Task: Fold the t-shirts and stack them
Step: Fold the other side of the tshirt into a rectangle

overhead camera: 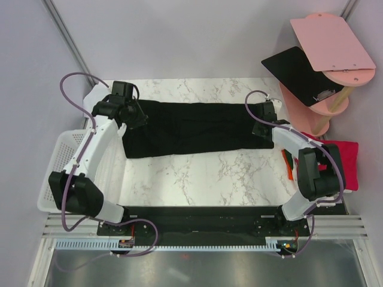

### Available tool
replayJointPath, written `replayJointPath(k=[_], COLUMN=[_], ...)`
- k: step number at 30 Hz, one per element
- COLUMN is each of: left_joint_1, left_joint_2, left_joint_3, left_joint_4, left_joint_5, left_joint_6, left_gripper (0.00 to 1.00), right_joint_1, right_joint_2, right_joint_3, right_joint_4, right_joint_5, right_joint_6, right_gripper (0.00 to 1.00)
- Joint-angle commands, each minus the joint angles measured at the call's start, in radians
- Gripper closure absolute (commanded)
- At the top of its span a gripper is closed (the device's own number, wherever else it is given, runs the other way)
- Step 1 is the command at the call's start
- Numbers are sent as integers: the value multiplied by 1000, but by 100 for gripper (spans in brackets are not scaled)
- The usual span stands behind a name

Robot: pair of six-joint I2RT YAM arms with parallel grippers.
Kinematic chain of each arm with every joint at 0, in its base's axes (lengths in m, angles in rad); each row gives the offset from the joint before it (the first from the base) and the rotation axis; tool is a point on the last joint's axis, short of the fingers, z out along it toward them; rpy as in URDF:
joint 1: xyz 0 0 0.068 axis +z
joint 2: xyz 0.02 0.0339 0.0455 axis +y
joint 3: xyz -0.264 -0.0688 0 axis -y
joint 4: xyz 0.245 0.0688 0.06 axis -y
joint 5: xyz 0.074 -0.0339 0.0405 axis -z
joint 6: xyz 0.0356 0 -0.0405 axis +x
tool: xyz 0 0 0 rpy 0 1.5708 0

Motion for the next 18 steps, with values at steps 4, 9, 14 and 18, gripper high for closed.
replayJointPath(k=[4, 9, 14, 18], left_joint_1=[38, 54, 84, 98], left_joint_2=[138, 217, 282, 337], left_joint_3=[162, 228, 274, 317], left_joint_4=[51, 55, 55, 59], left_joint_5=[42, 44, 44, 44], left_joint_6=[85, 92, 98, 121], left_gripper=[98, 98, 98, 98], right_joint_1=[-16, -26, -35, -36], right_joint_2=[94, 162, 216, 248], right_joint_3=[107, 170, 212, 246], right_joint_4=[30, 30, 35, 41], right_joint_5=[13, 4, 2, 2], right_joint_6=[-16, -14, -13, -11], right_gripper=[100, 100, 100, 100])
